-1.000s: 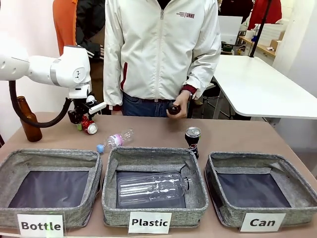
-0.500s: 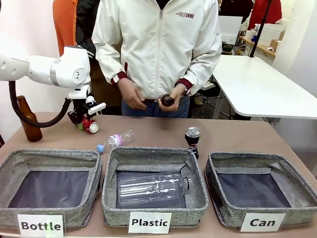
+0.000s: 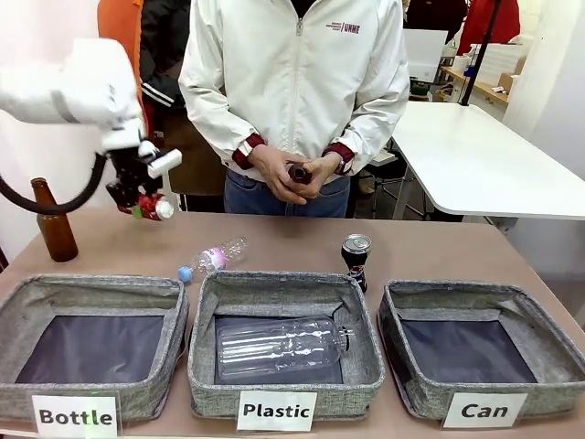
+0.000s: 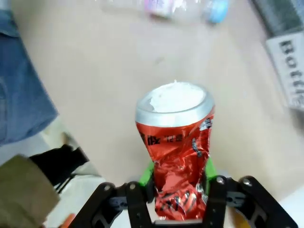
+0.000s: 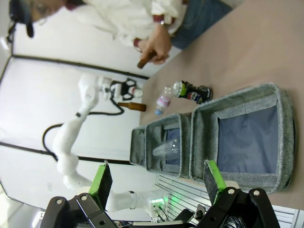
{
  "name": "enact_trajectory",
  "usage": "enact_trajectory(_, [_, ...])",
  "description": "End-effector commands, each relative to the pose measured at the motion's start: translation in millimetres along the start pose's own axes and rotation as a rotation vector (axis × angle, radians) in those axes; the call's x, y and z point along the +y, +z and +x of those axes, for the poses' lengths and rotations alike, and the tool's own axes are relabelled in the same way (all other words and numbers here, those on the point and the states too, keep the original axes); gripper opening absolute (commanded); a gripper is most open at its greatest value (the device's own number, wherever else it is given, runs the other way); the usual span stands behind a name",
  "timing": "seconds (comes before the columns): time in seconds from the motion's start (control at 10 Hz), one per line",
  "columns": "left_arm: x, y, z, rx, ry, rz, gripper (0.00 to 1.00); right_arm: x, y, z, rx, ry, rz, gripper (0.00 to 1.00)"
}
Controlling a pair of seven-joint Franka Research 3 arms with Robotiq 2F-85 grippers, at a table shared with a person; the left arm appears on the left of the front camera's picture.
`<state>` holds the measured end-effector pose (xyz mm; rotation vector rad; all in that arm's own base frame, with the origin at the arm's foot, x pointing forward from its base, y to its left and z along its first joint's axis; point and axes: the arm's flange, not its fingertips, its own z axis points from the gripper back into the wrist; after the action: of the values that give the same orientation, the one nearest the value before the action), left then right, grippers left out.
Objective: Sort the can waste into the basket.
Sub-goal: Pick up the can waste from the table and place it in the right Fabric basket.
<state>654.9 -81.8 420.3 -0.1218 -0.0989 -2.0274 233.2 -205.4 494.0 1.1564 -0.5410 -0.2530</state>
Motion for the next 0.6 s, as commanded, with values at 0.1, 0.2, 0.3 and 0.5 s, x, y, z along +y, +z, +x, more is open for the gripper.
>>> enact_trajectory(0.1, [-137,82,27,-0.179,0.263,0.195,0.25,1,1,2,-0.012,0.024,0.025,1.0])
enact_trajectory(0.2, [-177,105,25,-0.238,0.24,0.26,0.25,1,1,2,-0.012,0.024,0.025,1.0])
enact_trajectory(0.3, [-212,126,18,-0.289,0.26,0.342,0.25,1,1,2,-0.012,0.024,0.025,1.0])
enact_trajectory(0.5, [-285,167,-18,-0.33,0.438,0.486,0.25,1,1,2,-0.012,0.024,0.025,1.0])
